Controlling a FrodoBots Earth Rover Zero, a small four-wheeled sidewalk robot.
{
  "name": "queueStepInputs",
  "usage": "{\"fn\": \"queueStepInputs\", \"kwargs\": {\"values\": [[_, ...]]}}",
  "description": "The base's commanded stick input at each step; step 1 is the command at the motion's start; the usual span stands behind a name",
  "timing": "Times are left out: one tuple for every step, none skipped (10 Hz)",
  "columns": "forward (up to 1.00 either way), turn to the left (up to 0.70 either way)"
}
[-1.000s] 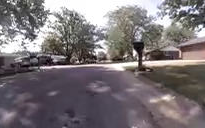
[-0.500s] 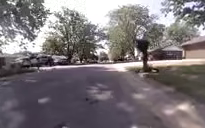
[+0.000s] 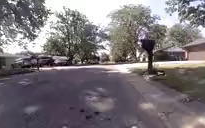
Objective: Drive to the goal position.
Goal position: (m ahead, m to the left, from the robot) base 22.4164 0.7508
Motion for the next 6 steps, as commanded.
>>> {"fn": "queueStepInputs", "kwargs": {"values": [[0.69, 0.03], [0.69, 0.03], [0.69, 0.03], [0.69, 0.03], [0.69, 0.03], [0.69, 0.03]]}}
